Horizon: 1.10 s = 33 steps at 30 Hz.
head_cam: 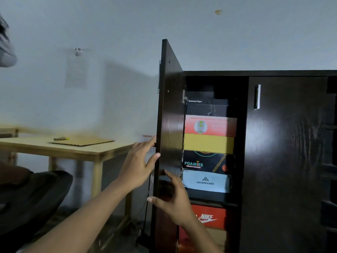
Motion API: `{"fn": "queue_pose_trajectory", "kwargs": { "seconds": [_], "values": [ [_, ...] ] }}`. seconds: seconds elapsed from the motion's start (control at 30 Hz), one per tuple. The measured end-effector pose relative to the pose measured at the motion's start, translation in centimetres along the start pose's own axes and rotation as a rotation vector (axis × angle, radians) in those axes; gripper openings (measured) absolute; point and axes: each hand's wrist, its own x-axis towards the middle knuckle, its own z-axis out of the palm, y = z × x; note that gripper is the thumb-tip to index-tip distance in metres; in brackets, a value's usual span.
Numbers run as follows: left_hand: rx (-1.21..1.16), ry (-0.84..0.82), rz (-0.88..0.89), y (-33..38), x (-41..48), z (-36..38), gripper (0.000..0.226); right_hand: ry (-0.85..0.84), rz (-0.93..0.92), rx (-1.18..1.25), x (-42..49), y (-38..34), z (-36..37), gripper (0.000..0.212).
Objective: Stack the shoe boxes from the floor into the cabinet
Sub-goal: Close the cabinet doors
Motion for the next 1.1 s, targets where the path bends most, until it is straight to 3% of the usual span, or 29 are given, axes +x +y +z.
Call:
{"fn": "queue_pose_trajectory", "kwargs": {
  "seconds": [0.17, 0.43, 0.6, 0.8, 1.1],
  "values": [
    [-0.109, -0.050, -0.007, -1.4, 0.7, 0.5, 0.062, 0.020, -0.011, -0.004, 0.4, 0.6, 0.1, 0.084],
    [-0.300, -0.113, 0.136, 1.5, 2.3, 3.9, 0.066, 0.117, 0.025, -0.007, -1.7, 2.1, -3.7, 0.072],
    [-0.272, -0.150, 0.243, 3.9, 3.9, 8.3, 0.069, 0.205, 0.045, -0.021, -3.8, 3.9, -7.6, 0.059],
    [-0.182, -0.140, 0.341, 6.6, 6.2, 15.2, 0.076, 0.321, 0.062, -0.243, -5.0, 6.8, -13.2, 0.089],
    [0.047, -0.214, 0.251, 4.0, 7.1, 24.4, 0.088, 0.397, 0.113, -0.480, -1.9, 12.7, -18.8, 0.083]
  ]
}}
